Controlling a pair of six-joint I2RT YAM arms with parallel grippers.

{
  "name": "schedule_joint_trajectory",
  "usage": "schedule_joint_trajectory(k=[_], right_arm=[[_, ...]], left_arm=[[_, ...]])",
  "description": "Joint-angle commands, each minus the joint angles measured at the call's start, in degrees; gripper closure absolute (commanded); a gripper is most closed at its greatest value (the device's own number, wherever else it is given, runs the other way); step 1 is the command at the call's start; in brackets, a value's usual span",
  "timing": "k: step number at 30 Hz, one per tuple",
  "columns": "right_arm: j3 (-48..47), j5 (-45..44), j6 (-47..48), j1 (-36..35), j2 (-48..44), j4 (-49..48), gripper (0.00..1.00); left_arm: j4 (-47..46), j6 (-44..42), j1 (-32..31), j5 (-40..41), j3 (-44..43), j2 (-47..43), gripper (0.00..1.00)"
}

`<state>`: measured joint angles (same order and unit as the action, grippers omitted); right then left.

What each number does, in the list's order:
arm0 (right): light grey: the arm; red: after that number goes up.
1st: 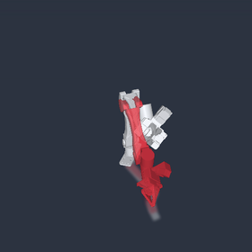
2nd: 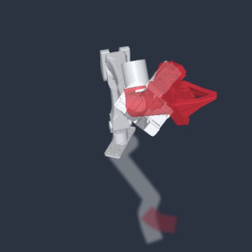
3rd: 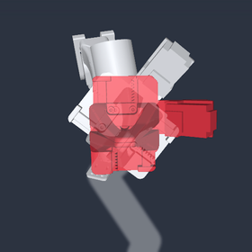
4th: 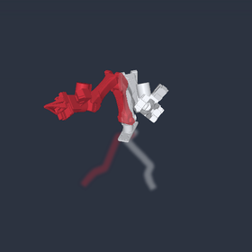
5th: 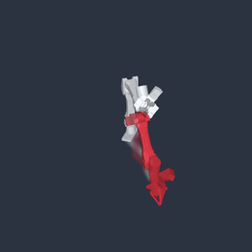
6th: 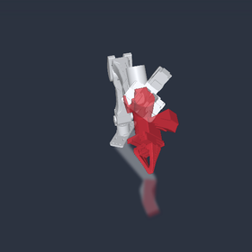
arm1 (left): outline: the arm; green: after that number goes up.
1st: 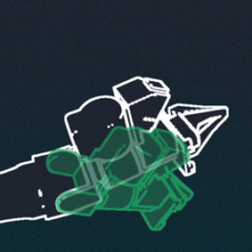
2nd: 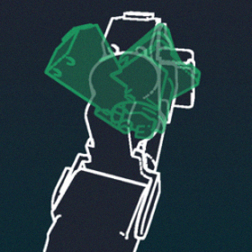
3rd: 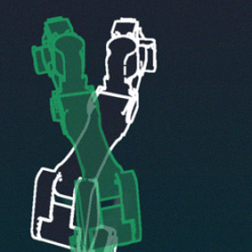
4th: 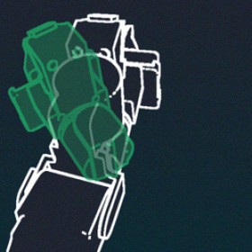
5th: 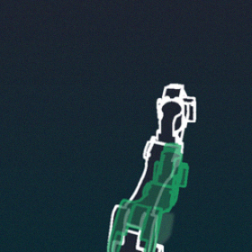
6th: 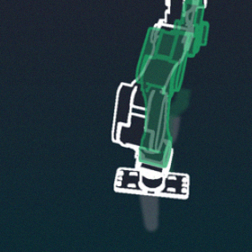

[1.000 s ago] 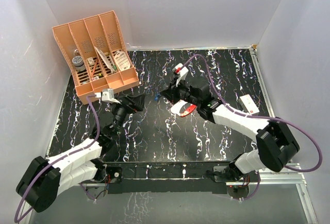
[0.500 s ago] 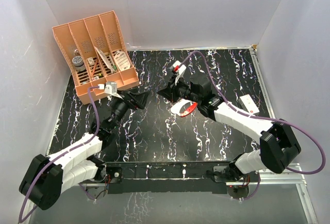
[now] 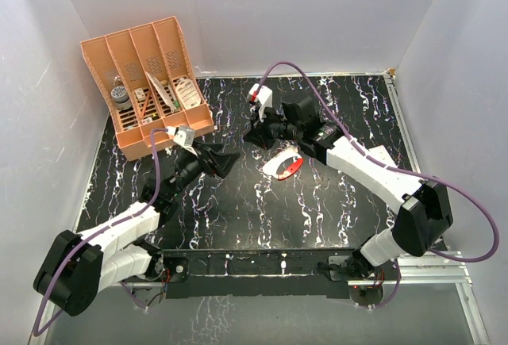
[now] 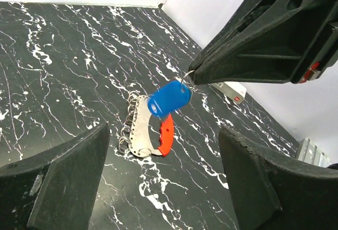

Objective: Put the keys on the keyring

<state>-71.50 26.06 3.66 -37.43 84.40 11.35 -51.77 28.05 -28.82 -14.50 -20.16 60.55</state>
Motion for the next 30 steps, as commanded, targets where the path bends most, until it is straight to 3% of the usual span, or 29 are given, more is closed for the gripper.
schedule_joint_trajectory(k=[1,14,24,30], right_arm=[[-4.88,-0.72,5.44,0.16,0.30,8.84,1.00],[-8.32,-1.02,9.70,0.16,1.89,17.78,1.00],[-12.34,-0.77,8.72,0.08,3.23,19.56,1.00],[-14.11,0.51,8.01,0.08,4.39,20.07,1.00]], left_arm=[[-0.13,-4.24,0.34,-2.98,-2.49,-0.86,0.18],[-4.55,-5.04,0.43,-6.64,-3.21,5.05,0.16],[-9.18,-4.32,0.43,-6.80,-1.77,6.22,0.02],[-11.69,-4.74,0.39,-6.76,-1.33,7.44,0.01]])
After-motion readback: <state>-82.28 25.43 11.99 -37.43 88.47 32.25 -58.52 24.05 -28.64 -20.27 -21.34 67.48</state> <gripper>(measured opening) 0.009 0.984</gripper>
